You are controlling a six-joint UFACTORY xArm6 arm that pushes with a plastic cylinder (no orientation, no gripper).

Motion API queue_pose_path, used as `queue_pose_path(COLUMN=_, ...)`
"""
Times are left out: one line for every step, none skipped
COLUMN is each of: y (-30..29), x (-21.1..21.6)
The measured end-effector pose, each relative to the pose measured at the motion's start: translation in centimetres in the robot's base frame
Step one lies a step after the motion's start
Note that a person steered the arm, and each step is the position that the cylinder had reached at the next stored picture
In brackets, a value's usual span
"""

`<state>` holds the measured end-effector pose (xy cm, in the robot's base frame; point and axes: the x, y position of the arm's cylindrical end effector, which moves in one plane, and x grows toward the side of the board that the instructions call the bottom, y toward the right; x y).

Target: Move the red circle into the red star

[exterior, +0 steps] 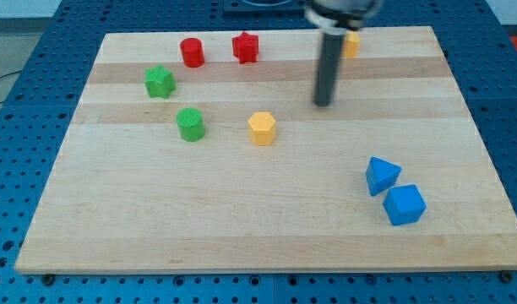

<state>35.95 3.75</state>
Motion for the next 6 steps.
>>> queue_pose_path(y=-7.9, x=-2.7)
queue_pose_path(y=-14.0, x=-4.1)
queue_pose_path(y=-17.5, x=-5.2)
queue_pose_path(y=-20.4, x=-1.7)
queue_pose_path(y=-20.2, x=1.3)
queue_pose_path(y=-16.6, x=1.0)
